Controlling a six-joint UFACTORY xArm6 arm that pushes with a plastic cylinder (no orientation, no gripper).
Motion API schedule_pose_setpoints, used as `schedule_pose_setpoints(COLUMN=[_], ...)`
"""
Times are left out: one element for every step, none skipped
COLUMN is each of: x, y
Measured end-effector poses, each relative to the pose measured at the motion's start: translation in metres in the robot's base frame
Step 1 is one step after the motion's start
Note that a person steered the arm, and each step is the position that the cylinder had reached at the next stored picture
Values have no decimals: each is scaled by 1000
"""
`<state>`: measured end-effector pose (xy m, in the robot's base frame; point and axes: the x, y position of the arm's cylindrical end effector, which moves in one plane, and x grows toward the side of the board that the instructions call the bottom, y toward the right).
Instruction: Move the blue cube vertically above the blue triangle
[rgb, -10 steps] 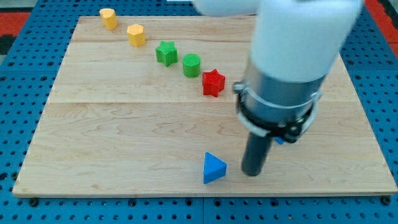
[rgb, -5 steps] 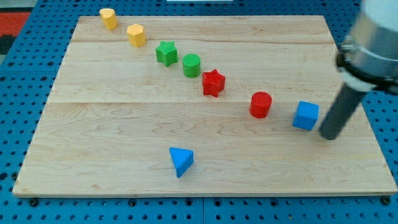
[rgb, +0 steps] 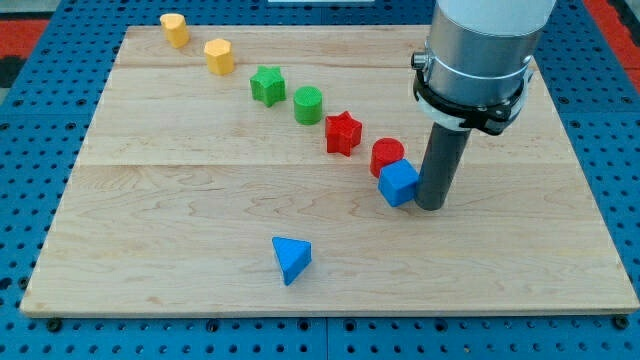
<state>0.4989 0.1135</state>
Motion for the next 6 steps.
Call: schedule_pose_setpoints(x=[0, -1, -10, -40, -44, -24], y=[-1, -1, 0, 0, -42, -104])
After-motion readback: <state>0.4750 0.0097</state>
